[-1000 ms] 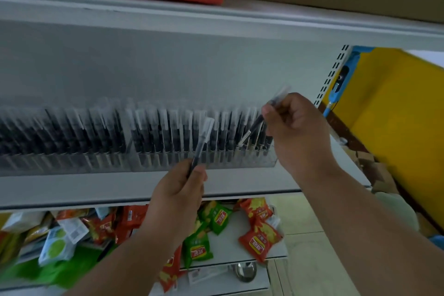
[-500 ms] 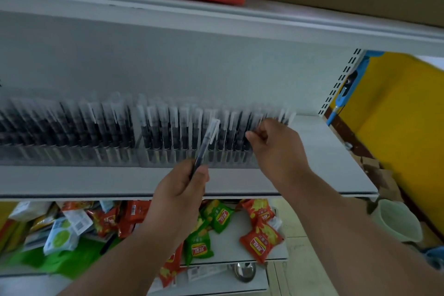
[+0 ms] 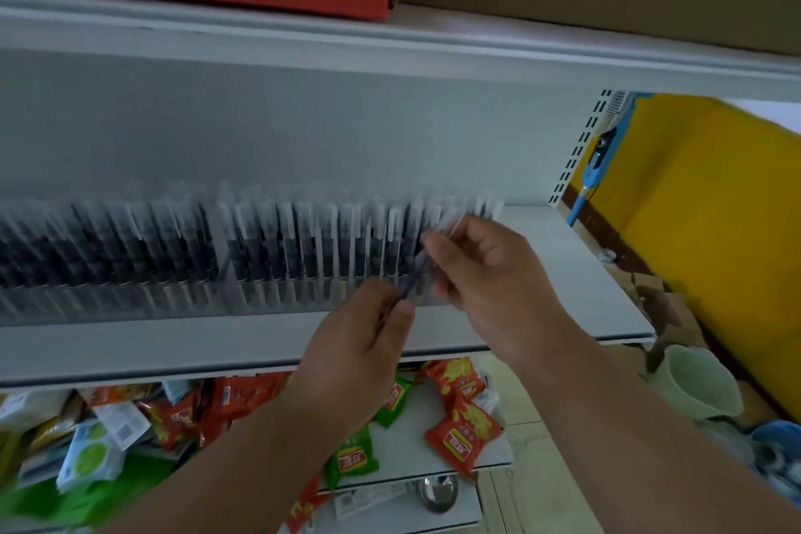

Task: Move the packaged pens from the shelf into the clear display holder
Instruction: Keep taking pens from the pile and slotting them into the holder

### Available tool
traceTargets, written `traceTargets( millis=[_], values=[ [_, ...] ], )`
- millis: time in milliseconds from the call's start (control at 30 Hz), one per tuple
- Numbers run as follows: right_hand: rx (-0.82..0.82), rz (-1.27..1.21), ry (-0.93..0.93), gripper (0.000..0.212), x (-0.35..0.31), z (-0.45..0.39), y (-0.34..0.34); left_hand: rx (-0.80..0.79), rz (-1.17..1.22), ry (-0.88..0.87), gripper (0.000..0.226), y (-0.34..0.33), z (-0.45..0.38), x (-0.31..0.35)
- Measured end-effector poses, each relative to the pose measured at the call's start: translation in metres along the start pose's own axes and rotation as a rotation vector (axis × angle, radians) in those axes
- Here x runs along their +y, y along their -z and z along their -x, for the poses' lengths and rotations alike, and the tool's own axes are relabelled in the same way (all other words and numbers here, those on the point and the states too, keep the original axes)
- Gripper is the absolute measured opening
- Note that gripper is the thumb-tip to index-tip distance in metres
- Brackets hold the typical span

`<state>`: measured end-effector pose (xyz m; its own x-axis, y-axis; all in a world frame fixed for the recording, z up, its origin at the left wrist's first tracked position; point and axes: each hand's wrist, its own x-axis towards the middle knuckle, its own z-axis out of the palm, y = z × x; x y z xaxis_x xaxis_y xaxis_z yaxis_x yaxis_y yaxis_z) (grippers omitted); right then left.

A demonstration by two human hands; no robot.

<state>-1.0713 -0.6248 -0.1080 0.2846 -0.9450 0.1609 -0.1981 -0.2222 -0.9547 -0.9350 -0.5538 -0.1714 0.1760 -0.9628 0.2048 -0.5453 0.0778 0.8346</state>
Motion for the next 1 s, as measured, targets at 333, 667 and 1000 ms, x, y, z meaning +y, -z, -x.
traceTargets(
  millis=[333,667,1000],
  values=[
    [0.243,0.585,0.427,0.014,0.005,-0.027,0.029,0.106,-0.611,-0.205,0.048,0.004,-0.015,-0.022],
    [0.078,0.775,0.228,0.022,0.019,-0.034,0.015,0.096,-0.777,-0.22,0.049,0.0,-0.017,-0.025],
    [0.051,0.822,0.16,0.029,0.036,-0.028,0.009,0.09,-0.799,-0.208,0.052,0.001,-0.017,-0.023]
  ],
)
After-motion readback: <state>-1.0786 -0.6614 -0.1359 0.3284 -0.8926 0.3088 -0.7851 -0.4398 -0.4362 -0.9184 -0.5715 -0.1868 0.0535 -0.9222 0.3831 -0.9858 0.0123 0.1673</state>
